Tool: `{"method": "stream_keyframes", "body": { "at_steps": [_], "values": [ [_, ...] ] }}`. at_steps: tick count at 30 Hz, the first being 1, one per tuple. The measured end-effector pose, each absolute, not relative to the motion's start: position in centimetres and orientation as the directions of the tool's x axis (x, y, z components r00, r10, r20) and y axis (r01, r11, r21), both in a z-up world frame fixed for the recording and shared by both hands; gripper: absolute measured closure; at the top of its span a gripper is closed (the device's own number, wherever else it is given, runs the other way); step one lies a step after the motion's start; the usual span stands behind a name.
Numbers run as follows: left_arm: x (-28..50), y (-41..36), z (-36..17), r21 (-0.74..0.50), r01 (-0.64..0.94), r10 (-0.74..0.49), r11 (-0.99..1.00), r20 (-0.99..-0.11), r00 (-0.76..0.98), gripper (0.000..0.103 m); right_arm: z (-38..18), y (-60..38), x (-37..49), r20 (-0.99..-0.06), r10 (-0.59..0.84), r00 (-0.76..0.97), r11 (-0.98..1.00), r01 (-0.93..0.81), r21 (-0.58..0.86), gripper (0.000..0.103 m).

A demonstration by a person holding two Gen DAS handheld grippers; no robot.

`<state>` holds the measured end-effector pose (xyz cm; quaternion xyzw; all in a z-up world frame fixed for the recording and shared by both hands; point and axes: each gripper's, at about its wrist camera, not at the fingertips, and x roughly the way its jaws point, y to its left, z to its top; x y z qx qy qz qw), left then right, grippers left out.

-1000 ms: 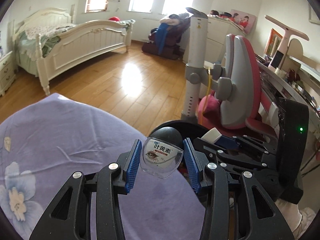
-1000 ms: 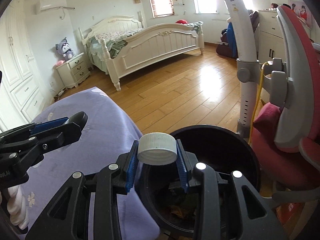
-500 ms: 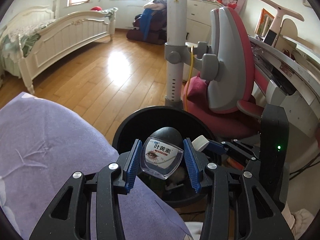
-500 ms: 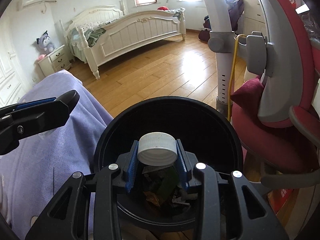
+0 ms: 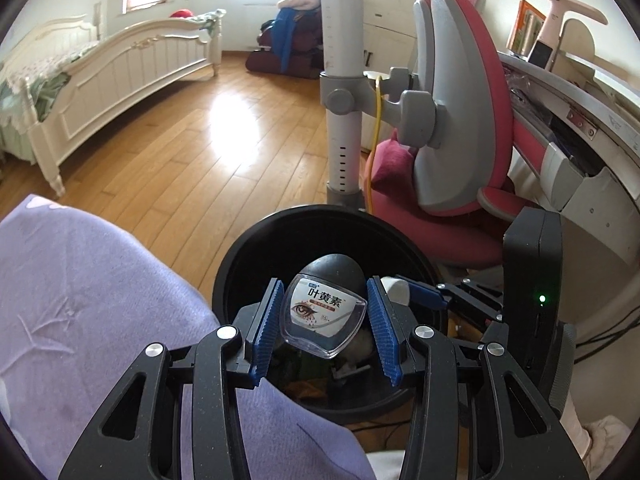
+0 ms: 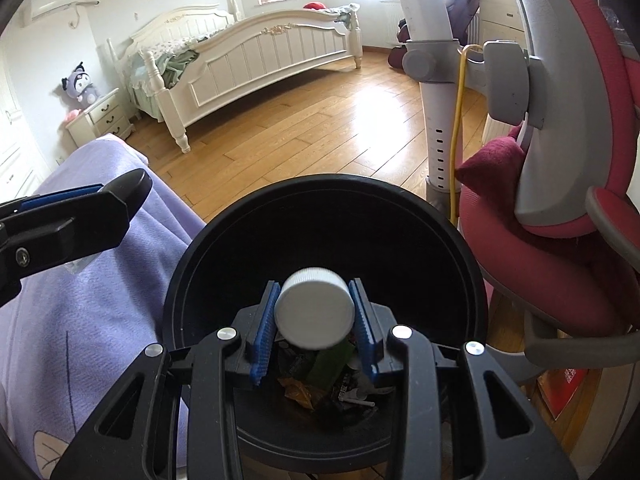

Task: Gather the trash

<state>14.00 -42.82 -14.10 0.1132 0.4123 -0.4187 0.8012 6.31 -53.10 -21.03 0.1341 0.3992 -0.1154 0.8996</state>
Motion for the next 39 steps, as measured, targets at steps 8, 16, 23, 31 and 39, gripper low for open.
{"method": "stream_keyframes", "body": {
  "at_steps": [8,16,23,31,39],
  "values": [
    [13.4,-42.3,-12.3,-0.115,0.765,-0.589,0.634,-0.713,0.38,0.029,-21.0,-52.8,5.6,-0.75,-0.134,0.647,0.93,0.343,0.13,0.045],
    [12.2,-38.4,-10.0,-0.097,0.74,-0.591,0.665,-0.674,0.443,0.005,-18.7,-50.9,4.8,-0.73,-0.152,0.666,0.934,0.339,0.114,0.01],
    [12.0,-30.1,-8.7,-0.091,0.639,-0.527,0.763,-0.66,0.535,0.005,-14.9,-46.7,6.4,-0.723,-0.148,0.674,0.949,0.304,0.089,0.005],
    [11.3,-14.2,-7.3,-0.042,0.283,-0.249,0.958,-0.608,0.753,0.005,-9.0,-33.3,8.8,-0.559,-0.012,0.829,0.998,0.045,0.046,0.005],
    [8.5,-3.6,-6.4,-0.027,0.005,-0.018,1.0,-0.519,0.854,0.005,-9.5,-23.2,9.3,-0.496,0.094,0.863,0.995,-0.074,0.059,0.005]
  ]
}}
